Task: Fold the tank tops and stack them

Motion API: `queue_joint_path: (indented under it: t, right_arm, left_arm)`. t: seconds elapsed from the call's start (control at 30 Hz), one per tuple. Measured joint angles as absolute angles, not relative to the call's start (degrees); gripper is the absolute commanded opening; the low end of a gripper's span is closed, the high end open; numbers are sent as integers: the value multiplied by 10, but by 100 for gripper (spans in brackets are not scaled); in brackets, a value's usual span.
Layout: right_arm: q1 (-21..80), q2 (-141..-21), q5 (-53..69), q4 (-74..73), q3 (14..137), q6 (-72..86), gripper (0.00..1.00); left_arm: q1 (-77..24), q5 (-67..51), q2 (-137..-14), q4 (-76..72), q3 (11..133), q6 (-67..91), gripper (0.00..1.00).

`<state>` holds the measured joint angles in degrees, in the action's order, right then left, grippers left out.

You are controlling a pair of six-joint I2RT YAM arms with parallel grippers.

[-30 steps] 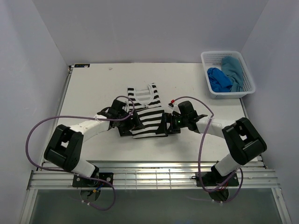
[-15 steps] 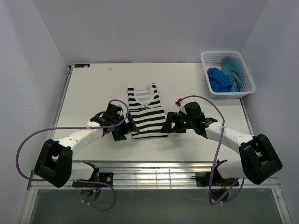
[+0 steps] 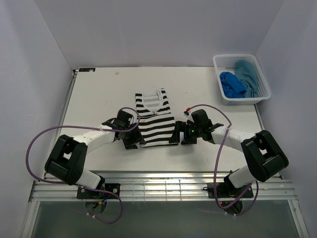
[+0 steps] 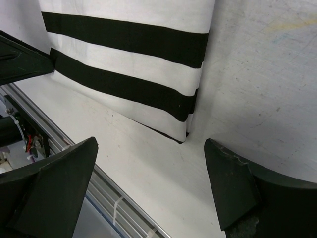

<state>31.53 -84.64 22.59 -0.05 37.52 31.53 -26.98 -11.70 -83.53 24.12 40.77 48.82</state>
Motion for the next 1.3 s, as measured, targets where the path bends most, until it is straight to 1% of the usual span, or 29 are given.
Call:
queue_joint_path:
  t: [0.03,0.07,0.13,0.17,0.23,0.27,0.33,0.43,0.5,0.57,0.6,0.63,0.67,0.83,0.87,0.93,1.07,1.3]
  right_arm:
    - [315,-848,224,1,375,317,91]
    - [315,-849,222,1,375,318,85]
    - [315,-850,215,0,375,318,77]
    - [315,-852,213,1,374,320,72]
    - [315,-854,207,0,373,323,70]
    - [315,-855,206,1,371,325,64]
    - [315,-856,200,1,369,326,58]
    - [315,-860,198,1,367,329,52]
    - [315,-864,198,6,367,330,45]
    - [315,-870,197,12,367,333,40]
    - [315,-873,196,16,367,333,40]
    - [315,-876,197,19,367,335,39]
    - [315,-878,196,23,367,337,37]
    - [315,-889,196,34,367,340,17]
    - [315,-891,195,35,367,341,11]
    - [315,-891,192,32,367,342,8]
    - [316,-867,186,6,365,341,8]
    - [319,-724,212,-66,343,341,8]
  left_arm:
    - [-270,-118,-839,237,407,487,58]
    - [-270,-122,-843,233,406,487,52]
    - [-270,-130,-850,220,404,487,48]
    - [-270,-134,-853,215,403,488,43]
    - [-270,-140,-858,206,401,489,41]
    - [-270,-143,-860,202,401,489,40]
    - [-270,-146,-864,197,401,489,31]
    - [-270,-153,-870,188,399,491,25]
    - [-270,-157,-870,176,391,493,16]
    - [-270,-161,-868,169,386,496,11]
    - [-270,-162,-868,167,385,496,8]
    - [-270,-164,-868,165,385,496,2]
    - [-270,-165,-868,164,385,497,0]
    - [-270,-168,-868,161,383,496,0]
    - [-270,-169,-868,161,383,496,0]
    - [-270,-170,-868,161,383,496,0]
    - [-270,-170,-850,181,377,503,0]
    - [-276,-200,-760,263,372,529,0]
